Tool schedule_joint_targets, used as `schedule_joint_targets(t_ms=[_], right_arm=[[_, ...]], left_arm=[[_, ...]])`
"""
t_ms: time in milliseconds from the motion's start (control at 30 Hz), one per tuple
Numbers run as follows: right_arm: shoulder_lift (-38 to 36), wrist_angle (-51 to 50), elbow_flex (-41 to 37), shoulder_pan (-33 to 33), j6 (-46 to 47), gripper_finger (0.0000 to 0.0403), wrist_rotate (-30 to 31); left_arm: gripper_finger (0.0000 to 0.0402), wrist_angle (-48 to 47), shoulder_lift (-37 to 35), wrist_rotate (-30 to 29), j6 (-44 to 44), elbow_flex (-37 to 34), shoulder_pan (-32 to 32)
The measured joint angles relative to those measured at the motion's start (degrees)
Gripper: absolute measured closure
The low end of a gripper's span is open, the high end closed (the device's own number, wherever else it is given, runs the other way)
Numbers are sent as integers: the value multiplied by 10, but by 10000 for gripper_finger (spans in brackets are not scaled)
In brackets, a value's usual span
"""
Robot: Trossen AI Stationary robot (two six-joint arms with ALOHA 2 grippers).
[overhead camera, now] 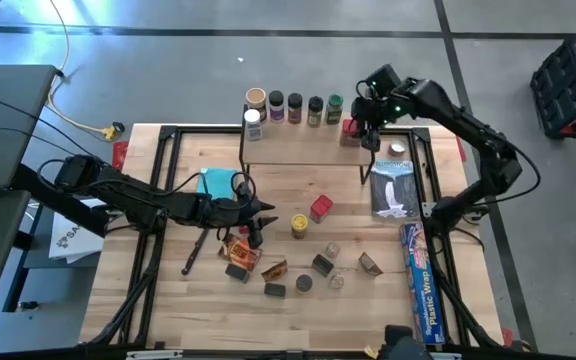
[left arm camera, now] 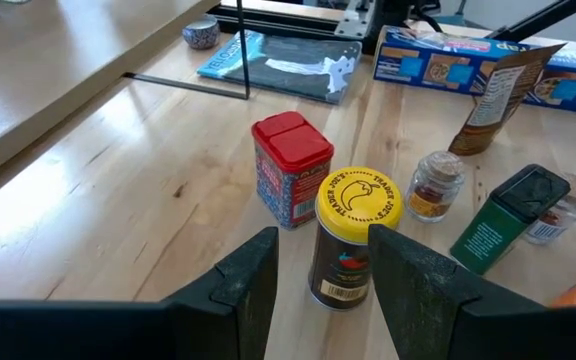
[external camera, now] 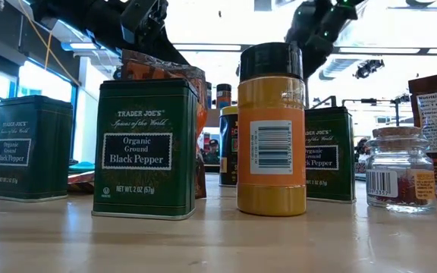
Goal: Shelf spices
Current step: Put the red seasoning can on the shelf
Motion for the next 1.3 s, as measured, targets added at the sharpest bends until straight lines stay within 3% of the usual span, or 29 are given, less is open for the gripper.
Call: schedule_joint_targets(t_ms=[400,800,1300], right_arm=[[25,11,0,-25,-40,177,11],[25,61,0,-33,-72,132,89],[25,64,0,-55,-40,128,105]], left_arm=[[251,0,0,0,0,0,0],[251,0,0,1,-11,0,0],[251,0,0,9,-11,0,0]])
